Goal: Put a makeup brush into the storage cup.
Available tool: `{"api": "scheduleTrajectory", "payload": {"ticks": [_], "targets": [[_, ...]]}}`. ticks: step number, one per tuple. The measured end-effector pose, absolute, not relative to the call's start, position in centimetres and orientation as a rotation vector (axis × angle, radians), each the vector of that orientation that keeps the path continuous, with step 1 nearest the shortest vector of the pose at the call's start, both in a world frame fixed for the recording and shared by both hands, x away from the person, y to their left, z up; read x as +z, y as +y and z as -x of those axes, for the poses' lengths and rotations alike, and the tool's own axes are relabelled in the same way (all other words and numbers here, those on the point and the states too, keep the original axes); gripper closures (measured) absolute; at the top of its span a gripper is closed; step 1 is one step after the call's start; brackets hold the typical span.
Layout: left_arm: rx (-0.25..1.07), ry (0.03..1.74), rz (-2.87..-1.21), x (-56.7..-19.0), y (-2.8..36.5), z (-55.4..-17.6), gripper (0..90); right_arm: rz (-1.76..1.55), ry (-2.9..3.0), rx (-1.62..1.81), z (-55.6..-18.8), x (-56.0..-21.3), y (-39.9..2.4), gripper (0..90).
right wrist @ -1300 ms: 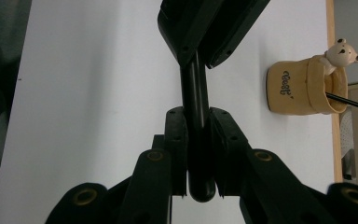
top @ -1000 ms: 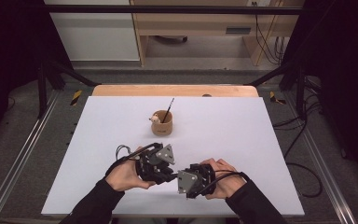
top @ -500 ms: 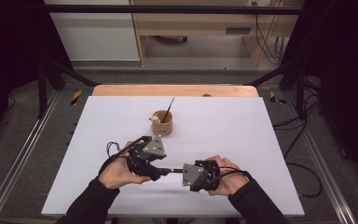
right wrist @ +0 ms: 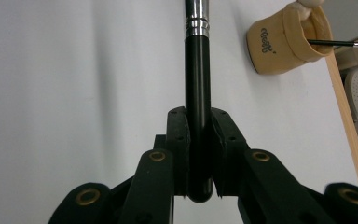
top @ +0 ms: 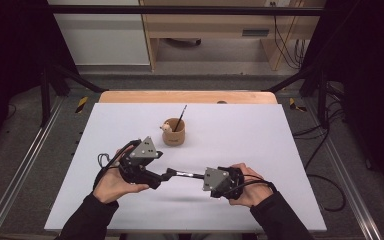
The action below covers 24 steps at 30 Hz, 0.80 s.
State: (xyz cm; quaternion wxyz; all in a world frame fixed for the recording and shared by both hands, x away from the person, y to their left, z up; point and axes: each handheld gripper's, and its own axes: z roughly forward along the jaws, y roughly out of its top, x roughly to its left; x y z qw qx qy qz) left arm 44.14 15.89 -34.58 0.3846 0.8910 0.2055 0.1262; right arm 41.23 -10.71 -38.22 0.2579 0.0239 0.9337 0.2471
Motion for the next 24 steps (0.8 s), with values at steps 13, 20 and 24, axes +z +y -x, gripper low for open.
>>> {"api": "scheduleTrajectory", "payload": {"ticks": [13,20,24], "targets": [[0.331,0.637,-2.120,-36.0,18.2,-43.7,18.0,-0.209,2.497,0.748,-41.6,-38.0,-12.3,79.7],[0.328,0.662,-2.073,-36.7,18.8,-43.5,17.0,-0.274,2.475,0.801,-41.7,-38.2,-12.7,79.6],[0.342,0.689,-2.021,-37.0,19.2,-43.4,16.8,-0.324,2.472,0.850,-41.8,-38.7,-13.1,79.7]]}}
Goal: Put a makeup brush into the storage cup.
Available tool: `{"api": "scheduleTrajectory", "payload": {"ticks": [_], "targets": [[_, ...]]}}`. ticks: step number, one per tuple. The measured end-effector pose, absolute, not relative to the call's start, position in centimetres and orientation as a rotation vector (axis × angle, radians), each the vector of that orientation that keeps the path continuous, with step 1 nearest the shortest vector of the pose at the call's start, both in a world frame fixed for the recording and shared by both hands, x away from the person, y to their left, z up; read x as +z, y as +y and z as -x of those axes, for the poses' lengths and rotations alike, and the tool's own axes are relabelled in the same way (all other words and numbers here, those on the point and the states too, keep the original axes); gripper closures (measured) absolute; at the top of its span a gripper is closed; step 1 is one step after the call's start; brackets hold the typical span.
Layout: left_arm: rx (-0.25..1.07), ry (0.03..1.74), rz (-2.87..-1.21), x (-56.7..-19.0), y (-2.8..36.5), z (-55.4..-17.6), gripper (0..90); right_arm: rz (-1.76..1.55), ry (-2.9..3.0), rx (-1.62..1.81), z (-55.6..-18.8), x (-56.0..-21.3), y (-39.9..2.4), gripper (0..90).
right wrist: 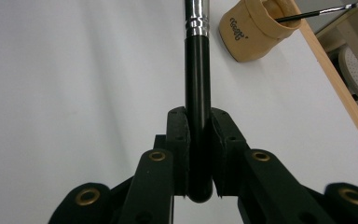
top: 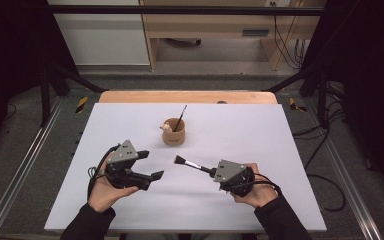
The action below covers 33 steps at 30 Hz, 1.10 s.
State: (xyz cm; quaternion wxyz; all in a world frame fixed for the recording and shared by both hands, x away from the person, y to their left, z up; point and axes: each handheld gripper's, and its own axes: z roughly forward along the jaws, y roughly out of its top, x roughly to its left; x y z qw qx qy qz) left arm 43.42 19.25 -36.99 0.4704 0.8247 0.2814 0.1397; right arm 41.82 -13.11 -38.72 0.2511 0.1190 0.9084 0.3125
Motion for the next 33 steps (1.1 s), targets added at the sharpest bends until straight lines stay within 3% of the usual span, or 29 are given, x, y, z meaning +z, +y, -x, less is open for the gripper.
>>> {"api": "scheduleTrajectory", "payload": {"ticks": [33], "targets": [[0.284,0.783,-1.807,-40.0,18.8,-42.8,15.4,-0.603,2.357,1.128,-41.1,-42.2,-13.9,79.6]]}}
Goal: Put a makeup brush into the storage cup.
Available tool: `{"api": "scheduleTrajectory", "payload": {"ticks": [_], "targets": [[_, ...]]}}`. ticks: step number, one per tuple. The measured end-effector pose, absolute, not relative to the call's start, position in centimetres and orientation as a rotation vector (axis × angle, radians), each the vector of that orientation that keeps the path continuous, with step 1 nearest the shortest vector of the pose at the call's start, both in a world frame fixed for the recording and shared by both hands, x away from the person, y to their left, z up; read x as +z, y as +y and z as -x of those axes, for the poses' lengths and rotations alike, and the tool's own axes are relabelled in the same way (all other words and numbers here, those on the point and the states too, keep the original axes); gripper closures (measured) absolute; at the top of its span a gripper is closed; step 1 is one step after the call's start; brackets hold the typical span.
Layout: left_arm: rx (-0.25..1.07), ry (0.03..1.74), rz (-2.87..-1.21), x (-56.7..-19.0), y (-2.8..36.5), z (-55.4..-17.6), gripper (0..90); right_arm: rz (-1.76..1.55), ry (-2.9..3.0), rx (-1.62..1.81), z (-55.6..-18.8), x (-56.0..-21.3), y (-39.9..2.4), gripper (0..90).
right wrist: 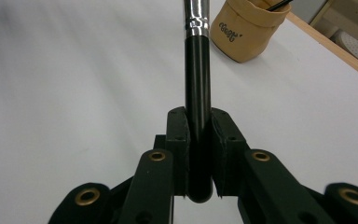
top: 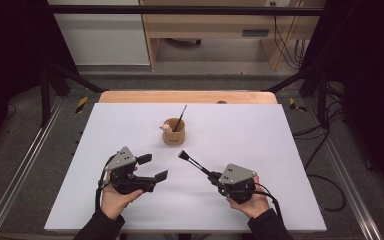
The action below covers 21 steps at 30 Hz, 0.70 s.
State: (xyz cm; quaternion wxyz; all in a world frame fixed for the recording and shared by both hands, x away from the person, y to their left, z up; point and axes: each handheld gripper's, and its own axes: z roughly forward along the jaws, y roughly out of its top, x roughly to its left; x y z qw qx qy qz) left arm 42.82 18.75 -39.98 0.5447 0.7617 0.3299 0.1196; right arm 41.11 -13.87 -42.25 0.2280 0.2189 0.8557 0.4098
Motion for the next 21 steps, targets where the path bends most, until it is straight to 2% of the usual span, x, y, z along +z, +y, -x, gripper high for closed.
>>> {"api": "scheduleTrajectory", "payload": {"ticks": [21], "targets": [[0.190,0.796,-1.737,-41.4,16.8,-42.8,16.2,-0.670,2.315,1.229,-40.9,-42.7,-13.3,79.6]]}}
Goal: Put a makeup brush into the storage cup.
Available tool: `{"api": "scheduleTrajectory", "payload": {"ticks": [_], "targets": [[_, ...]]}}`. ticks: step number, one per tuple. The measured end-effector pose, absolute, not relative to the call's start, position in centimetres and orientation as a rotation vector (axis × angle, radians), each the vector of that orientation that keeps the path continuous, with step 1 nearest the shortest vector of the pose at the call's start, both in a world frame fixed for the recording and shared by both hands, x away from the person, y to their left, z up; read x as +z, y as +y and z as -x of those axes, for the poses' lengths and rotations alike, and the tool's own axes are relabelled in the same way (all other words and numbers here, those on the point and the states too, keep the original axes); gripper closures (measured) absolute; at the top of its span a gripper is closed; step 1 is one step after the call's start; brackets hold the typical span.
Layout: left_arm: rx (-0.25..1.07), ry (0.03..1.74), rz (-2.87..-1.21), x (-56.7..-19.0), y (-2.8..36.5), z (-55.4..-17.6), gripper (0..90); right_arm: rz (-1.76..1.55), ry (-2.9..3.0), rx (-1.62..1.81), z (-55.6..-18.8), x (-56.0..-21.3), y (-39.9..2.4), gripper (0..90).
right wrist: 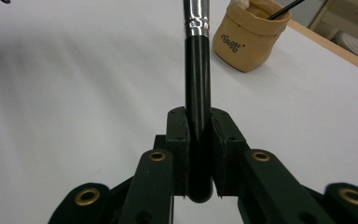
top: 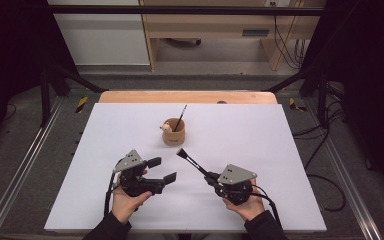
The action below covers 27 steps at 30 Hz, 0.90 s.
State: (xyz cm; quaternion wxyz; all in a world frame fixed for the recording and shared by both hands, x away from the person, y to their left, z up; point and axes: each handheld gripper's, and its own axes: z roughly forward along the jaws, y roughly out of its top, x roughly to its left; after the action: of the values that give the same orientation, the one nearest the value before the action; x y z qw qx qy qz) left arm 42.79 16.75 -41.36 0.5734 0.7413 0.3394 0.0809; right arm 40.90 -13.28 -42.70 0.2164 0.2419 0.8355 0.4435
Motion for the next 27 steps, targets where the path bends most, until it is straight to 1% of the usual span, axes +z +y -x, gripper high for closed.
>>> {"api": "scheduleTrajectory", "payload": {"ticks": [17,27], "targets": [[0.171,0.776,-1.704,-40.7,15.2,-42.6,18.4,-0.683,2.287,1.280,-40.9,-42.3,-13.0,79.6],[0.151,0.767,-1.680,-40.2,14.2,-42.7,23.4,-0.687,2.266,1.314,-40.7,-41.9,-12.7,79.6]]}}
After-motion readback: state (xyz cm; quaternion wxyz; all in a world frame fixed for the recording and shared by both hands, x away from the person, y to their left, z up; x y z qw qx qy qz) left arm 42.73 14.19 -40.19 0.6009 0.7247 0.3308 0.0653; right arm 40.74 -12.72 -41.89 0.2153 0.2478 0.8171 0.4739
